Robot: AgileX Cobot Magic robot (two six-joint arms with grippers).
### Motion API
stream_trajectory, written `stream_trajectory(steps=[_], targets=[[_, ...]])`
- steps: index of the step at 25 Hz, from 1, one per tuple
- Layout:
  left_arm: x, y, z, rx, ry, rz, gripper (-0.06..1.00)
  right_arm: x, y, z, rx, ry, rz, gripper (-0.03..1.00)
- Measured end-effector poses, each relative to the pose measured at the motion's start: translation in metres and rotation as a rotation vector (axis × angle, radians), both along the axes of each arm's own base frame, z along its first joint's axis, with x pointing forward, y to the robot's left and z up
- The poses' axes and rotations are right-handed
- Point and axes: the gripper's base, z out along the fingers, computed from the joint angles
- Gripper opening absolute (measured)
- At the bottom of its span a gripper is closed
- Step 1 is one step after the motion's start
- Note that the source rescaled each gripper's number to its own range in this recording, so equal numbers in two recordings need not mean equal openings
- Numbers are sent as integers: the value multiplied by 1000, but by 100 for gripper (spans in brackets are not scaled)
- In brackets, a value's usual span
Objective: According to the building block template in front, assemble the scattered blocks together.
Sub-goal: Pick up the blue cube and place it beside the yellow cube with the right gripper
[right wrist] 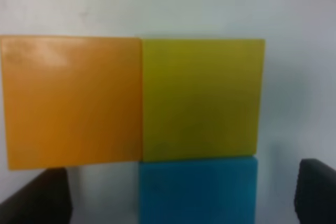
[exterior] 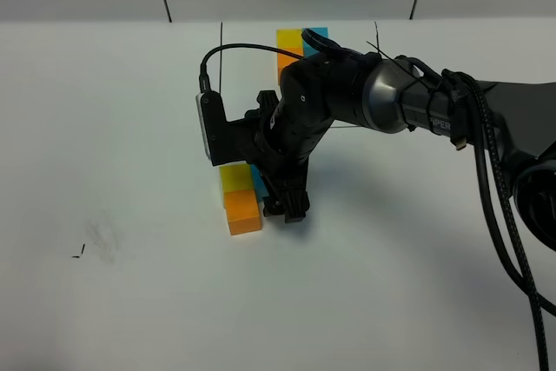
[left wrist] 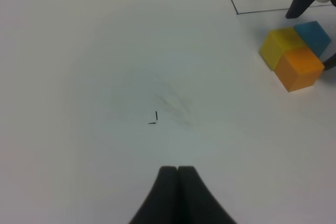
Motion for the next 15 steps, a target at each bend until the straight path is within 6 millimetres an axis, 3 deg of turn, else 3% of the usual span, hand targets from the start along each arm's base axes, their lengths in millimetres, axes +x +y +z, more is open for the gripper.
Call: stream_trajectory(steps=[5,15], targets=[[0,0,0,0,0,0,0,1,-2,12,1,-32,-9,96],[0,0,0,0,0,0,0,-2,-11,67,29,-148,-42,95]])
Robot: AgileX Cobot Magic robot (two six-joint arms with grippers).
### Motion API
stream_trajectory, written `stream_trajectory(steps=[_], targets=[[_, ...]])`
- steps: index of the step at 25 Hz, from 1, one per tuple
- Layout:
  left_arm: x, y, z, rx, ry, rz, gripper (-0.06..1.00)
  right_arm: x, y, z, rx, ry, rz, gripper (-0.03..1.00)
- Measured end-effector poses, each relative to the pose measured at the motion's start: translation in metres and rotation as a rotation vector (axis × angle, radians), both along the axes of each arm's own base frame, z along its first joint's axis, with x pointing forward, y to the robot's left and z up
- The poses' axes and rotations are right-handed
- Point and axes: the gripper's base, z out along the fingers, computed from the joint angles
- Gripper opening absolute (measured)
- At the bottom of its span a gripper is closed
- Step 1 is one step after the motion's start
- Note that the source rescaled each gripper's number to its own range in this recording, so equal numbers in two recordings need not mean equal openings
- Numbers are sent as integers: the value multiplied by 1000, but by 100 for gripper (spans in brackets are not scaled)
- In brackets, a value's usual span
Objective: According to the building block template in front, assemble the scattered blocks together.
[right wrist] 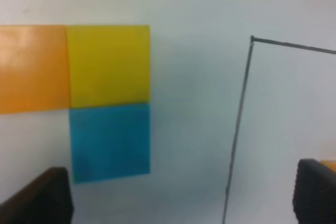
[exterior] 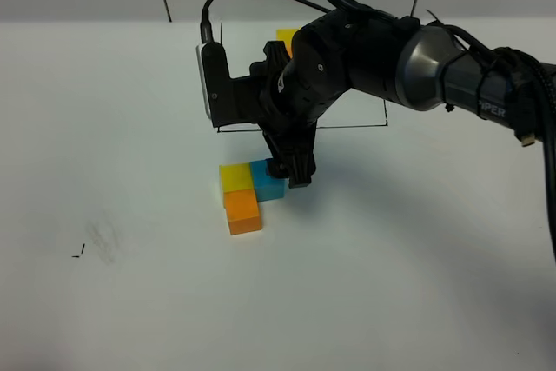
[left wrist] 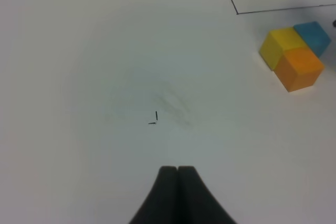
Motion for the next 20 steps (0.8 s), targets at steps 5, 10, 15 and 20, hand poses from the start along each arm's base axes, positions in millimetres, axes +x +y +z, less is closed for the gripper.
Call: stream_trajectory(steps=[5,10,15,20], targets=[[0,0,0,0,0,0,0,-2,-5,19,13,-35,-29,75],[0,0,0,0,0,0,0,-4,-7,21,12,-5,-69,21],[0,0,0,0,0,0,0,-5,-7,20,28,23,-119,1],[0,0,0,0,0,0,0,-2,-16,24,127,127,-292,0]])
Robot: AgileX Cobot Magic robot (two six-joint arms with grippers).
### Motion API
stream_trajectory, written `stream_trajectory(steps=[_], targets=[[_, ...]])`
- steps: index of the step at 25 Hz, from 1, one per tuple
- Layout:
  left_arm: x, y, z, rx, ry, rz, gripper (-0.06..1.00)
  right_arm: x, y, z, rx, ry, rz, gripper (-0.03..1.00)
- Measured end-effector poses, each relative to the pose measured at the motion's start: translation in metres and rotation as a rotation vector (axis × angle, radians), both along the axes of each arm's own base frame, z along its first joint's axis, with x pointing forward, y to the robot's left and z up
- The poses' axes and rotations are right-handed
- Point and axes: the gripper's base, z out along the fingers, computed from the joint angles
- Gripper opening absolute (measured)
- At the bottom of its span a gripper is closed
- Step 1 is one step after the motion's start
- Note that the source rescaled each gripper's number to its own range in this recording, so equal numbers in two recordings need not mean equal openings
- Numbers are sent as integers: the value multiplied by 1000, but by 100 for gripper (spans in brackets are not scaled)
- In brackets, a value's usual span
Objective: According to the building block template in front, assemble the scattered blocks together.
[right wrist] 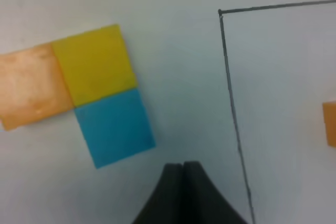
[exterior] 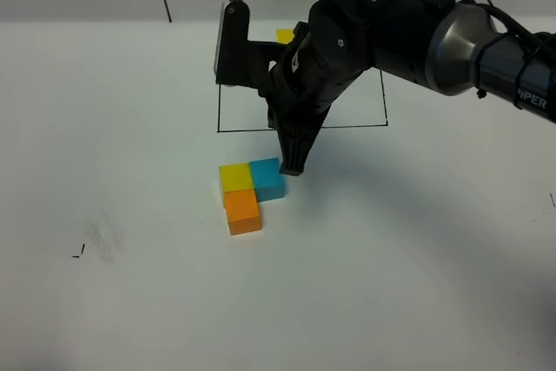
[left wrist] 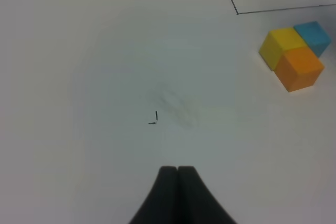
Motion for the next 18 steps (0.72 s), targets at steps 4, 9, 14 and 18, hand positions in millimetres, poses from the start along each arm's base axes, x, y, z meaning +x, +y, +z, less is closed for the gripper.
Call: stream_trajectory(steps=[4,9,14,18], targets=[[0,0,0,0,0,0,0,9,-19,0,121,171,-236,0],[0,0,0,0,0,0,0,21,-39,-1,223,293,-606,0],[0,0,0,0,0,0,0,28,-55,-3,153,222,-796,0],[0,0,0,0,0,0,0,29,-71,-5,68,233,-860,0]])
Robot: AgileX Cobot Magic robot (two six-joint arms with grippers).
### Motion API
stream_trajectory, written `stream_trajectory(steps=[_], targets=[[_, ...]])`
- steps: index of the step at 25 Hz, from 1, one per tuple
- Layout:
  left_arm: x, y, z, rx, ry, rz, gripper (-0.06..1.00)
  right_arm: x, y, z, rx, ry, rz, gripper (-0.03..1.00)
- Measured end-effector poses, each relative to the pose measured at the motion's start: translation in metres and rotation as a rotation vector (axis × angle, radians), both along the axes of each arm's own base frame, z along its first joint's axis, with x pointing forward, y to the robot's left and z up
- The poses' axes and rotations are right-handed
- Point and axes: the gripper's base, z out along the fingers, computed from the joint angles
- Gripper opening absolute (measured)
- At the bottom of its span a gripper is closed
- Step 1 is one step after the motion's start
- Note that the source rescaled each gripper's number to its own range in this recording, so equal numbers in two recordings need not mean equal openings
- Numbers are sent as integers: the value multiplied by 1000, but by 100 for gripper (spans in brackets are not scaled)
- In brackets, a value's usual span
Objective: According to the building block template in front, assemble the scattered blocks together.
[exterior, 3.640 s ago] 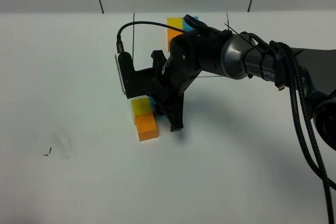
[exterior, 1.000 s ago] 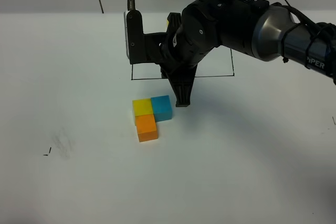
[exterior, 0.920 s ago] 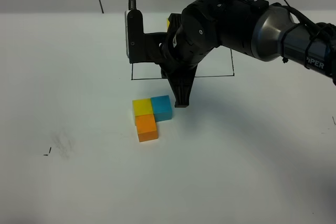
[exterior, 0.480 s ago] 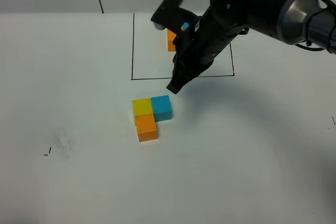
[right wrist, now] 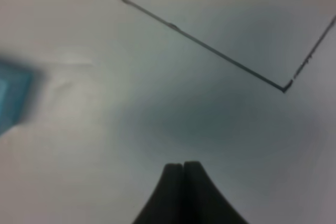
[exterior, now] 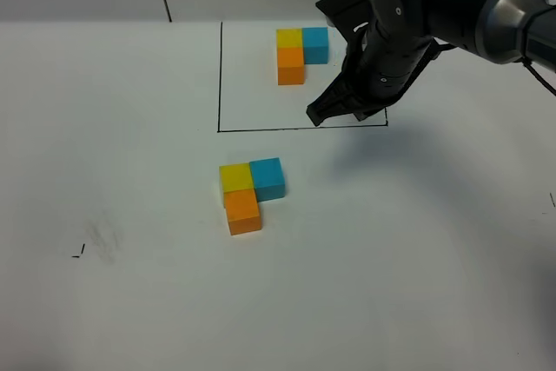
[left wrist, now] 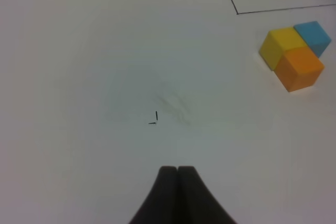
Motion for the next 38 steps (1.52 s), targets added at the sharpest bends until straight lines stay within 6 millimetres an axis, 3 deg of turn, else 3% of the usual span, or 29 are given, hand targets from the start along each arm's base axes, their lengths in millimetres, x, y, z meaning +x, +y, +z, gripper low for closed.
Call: stream_trajectory(steps=[4,9,16,21,25,32,38], targets=[[0,0,0,0,0,0,0,10,-29,2,-38,9,-80,0],[0,0,0,0,0,0,0,15,-66,20,-87,-13,-158,1],[0,0,0,0,0,0,0,3,-124,43,-124,-27,-290,1],[0,0,0,0,0,0,0,-34,-168,35,-129,-1,-376,1],[0,0,0,0,0,0,0,-71,-192,30,-137,42,-438,1],[0,0,0,0,0,0,0,-144,-205,28,-142,47,-470,1],[0,0,0,0,0,0,0,-191,-205,20,-115,29,-492,1]])
